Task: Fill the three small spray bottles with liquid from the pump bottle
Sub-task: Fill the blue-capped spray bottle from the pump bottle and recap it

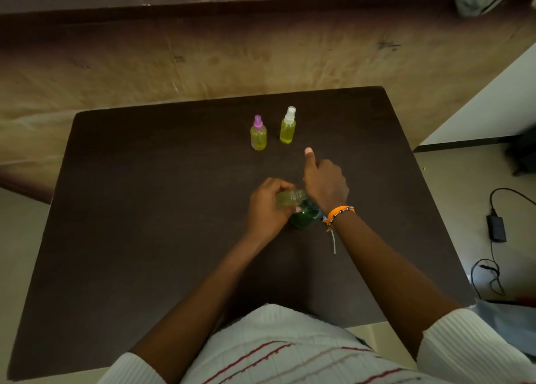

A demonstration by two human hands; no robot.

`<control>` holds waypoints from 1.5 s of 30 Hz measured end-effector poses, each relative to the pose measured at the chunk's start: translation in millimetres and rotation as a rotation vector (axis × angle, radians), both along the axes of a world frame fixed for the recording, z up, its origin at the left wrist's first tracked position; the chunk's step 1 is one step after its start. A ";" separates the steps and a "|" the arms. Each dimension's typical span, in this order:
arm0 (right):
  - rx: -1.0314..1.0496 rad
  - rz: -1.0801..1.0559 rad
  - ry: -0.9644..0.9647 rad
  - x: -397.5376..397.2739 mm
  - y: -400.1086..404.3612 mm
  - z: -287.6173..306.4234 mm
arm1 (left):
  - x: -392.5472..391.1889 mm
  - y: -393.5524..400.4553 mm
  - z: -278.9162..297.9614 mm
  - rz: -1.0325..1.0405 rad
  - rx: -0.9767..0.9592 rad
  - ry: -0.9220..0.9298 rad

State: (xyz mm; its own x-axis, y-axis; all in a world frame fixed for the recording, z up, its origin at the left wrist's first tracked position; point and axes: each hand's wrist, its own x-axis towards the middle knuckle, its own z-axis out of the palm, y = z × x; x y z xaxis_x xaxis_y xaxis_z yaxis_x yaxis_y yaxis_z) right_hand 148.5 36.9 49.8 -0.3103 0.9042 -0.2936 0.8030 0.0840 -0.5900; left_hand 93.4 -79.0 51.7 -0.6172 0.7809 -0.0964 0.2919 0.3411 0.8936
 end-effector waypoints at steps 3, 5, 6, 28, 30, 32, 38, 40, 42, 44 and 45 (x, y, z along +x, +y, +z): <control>0.015 0.018 -0.006 -1.4 0.0 1.0 | -0.6 -0.4 -0.6 0.001 -0.016 -0.013; -0.009 0.037 0.003 -2.4 1.7 -0.1 | -1.5 -0.9 0.0 0.006 -0.012 -0.008; -0.028 0.048 0.007 -2.6 3.3 0.3 | -1.6 -1.1 1.0 0.008 -0.006 -0.005; -0.072 0.214 -0.135 -2.4 5.5 14.4 | -2.1 -1.5 5.0 0.000 0.019 0.016; -0.080 0.211 -0.107 -1.4 5.6 11.4 | -2.2 -1.8 5.1 -0.005 0.021 0.017; -0.027 0.152 -0.038 0.0 4.2 7.1 | -1.4 -1.0 4.1 -0.011 0.014 0.012; 0.048 0.112 -0.001 -0.7 0.5 2.3 | -0.4 0.0 -0.2 -0.006 -0.015 0.006; 0.035 0.126 0.009 0.3 1.7 2.4 | -0.6 -0.3 -0.1 -0.005 -0.007 0.004; -0.015 0.150 -0.002 0.7 4.2 4.5 | -0.7 -0.9 1.2 -0.002 0.017 0.002; -0.084 0.186 -0.050 -0.3 8.0 5.7 | -0.6 -1.4 3.4 -0.004 0.028 0.002; -0.109 0.198 -0.068 -0.9 8.6 5.8 | -0.7 -2.0 3.9 -0.005 0.029 0.003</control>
